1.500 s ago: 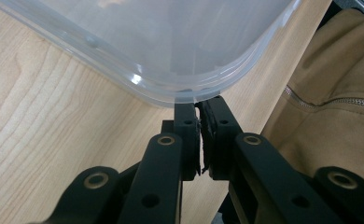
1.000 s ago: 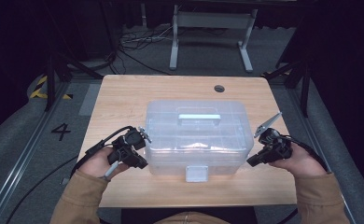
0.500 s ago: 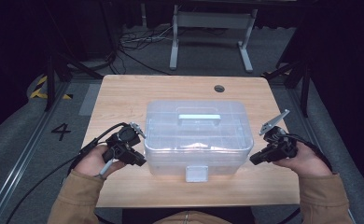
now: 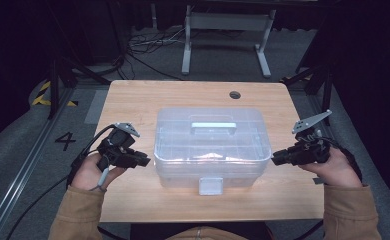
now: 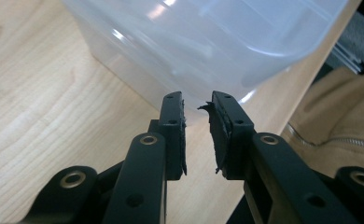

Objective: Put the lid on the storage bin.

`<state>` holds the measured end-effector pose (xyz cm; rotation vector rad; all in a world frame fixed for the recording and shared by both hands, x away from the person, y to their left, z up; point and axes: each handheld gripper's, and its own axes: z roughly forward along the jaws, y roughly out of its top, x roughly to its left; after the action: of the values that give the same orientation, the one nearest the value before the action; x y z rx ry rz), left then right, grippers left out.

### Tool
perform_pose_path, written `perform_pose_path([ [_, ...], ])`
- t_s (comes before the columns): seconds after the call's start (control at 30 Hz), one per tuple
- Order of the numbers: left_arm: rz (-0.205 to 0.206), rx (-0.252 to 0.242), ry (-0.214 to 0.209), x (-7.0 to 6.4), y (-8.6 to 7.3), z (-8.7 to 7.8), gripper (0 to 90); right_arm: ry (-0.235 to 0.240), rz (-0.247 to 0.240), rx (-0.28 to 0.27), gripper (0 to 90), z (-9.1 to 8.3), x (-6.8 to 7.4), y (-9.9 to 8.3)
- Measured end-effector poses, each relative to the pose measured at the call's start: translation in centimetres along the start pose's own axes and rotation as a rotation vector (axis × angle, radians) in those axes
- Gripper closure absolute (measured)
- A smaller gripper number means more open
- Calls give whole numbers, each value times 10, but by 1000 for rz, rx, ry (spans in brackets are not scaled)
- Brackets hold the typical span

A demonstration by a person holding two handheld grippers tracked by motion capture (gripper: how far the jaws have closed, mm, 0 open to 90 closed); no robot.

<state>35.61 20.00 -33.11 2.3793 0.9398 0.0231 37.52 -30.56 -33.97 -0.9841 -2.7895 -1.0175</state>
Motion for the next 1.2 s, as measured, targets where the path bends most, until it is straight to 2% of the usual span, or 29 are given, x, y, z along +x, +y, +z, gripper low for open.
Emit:
perform_pose_path([
  [0.1,-35,-50,24,5,-1,-4,733,-27,13,-46,686,-6,-2,-2],
  [0.13,-35,-50,24,5,-1,-4,732,-27,13,-46,686,-6,-2,-2],
  [0.17,-58,-80,36,10,-2,-6,731,-45,28,-81,685,-10,-5,-3],
  [0.2,-58,-80,36,10,-2,-6,731,-45,28,-81,685,-10,-5,-3],
  [0.33,-110,-143,91,20,-8,-9,716,-93,66,-150,665,-18,-12,-7],
  [0.43,-148,-160,132,28,-11,-10,703,-153,84,-199,673,-23,-15,-9],
  [0.57,-188,-188,146,37,-17,-11,698,-212,109,-256,660,-27,-21,-13],
  [0.63,-209,-208,156,40,-20,-13,695,-227,128,-274,659,-28,-25,-16],
  [0.73,-234,-230,186,45,-23,-13,690,-243,156,-291,639,-27,-33,-20],
  [0.8,-242,-245,197,49,-25,-12,680,-232,158,-305,635,-25,-37,-22],
  [0.87,-257,-269,215,53,-28,-11,665,-241,166,-316,629,-24,-41,-24],
  [0.93,-247,-297,239,56,-31,-9,652,-257,169,-313,581,-20,-46,-26],
  [1.1,-259,-344,242,63,-37,-4,619,-289,168,-309,532,-11,-56,-30],
  [1.2,-253,-341,252,67,-39,3,602,-288,185,-306,528,-3,-66,-35],
])
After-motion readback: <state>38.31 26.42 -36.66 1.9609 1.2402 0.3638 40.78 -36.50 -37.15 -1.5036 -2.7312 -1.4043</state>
